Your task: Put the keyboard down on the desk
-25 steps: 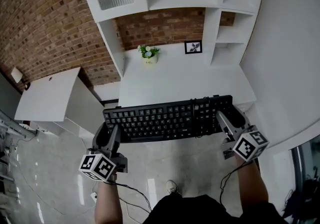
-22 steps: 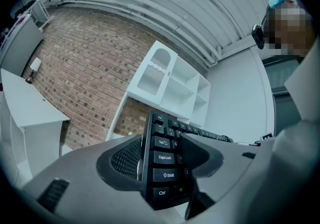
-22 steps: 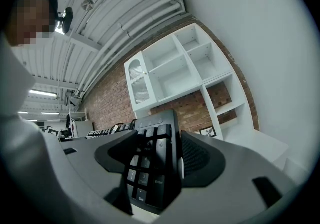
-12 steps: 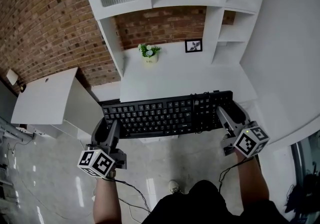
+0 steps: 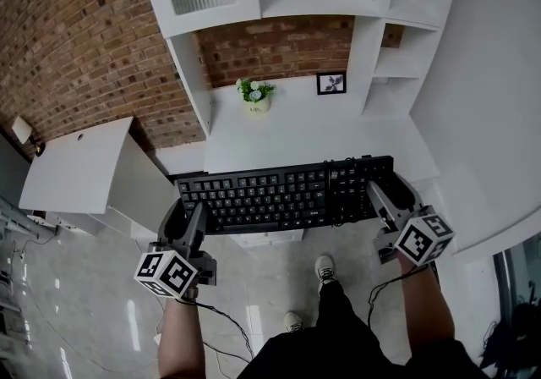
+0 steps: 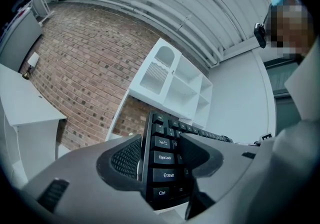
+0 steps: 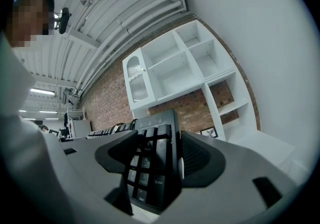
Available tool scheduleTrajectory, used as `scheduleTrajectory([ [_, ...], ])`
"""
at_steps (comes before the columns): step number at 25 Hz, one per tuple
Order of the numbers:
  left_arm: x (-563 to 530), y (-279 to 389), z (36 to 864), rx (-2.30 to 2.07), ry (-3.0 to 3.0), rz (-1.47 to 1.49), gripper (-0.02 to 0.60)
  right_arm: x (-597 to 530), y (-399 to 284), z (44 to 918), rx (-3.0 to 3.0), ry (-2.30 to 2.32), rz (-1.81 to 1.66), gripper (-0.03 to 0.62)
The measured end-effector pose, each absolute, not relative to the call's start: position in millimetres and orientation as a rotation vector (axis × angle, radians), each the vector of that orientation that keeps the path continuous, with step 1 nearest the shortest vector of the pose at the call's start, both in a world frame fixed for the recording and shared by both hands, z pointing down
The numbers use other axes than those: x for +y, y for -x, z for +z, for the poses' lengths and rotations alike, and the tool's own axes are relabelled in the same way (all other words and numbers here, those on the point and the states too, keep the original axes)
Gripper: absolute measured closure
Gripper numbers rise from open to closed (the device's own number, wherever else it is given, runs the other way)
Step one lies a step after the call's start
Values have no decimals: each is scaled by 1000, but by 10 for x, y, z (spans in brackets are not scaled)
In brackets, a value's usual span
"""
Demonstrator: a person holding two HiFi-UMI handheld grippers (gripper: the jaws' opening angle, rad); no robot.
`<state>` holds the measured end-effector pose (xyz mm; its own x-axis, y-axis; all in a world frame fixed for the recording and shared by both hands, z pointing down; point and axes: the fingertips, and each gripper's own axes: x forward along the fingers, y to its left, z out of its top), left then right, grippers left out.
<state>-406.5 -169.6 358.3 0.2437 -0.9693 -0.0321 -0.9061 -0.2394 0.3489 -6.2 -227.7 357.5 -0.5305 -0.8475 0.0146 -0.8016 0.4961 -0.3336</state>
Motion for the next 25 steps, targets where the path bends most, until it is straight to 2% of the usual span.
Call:
scheduleTrajectory([
  [12,-2679,3887,3925,-1772,-2175,-290,330,-3432,-98,3956,2631,1409,-552,322],
  [18,-3523,3690,4269,-1799,-2122,-239,330,-4384,-272,4376,2659,1386,-631,322],
  [25,-3789,3719,4572,-1748,-2087,-185,330,-4527,-265,4653,2658,1449,-727,322],
])
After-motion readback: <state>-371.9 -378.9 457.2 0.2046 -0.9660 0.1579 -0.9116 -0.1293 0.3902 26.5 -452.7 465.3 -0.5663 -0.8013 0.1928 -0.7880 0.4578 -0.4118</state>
